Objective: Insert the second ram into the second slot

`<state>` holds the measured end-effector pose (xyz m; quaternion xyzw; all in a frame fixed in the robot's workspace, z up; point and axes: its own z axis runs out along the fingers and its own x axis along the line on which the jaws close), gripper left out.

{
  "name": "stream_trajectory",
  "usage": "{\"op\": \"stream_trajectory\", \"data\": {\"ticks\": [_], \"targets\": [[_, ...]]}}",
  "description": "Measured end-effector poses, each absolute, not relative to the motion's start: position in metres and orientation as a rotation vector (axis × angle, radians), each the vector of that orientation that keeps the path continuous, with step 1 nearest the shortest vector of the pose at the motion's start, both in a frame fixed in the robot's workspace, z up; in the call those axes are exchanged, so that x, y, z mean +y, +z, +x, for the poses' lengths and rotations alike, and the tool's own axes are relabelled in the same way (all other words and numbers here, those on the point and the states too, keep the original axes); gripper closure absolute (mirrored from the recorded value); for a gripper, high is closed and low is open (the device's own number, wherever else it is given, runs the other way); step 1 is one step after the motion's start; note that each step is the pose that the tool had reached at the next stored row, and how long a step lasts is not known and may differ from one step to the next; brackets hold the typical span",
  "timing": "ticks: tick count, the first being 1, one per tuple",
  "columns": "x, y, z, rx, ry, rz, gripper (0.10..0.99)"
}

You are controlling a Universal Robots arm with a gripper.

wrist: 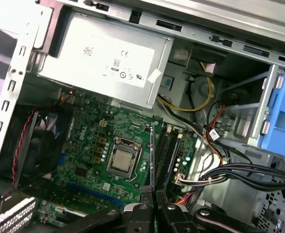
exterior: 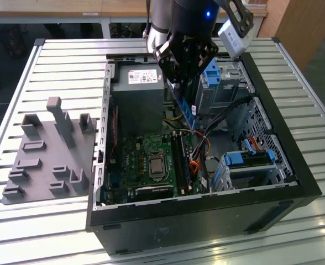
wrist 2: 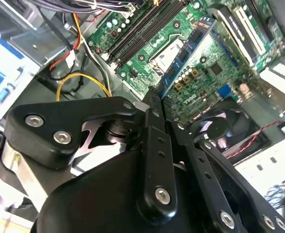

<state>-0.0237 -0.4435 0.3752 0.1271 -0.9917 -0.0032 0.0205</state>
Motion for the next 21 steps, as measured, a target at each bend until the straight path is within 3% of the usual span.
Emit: {"op": "stream_trajectory", "data": {"ticks": [21], "targets": [[-0.4435, 0.3733, -0.0237, -3.098, -0.017, -0.154, 0.949]]}}
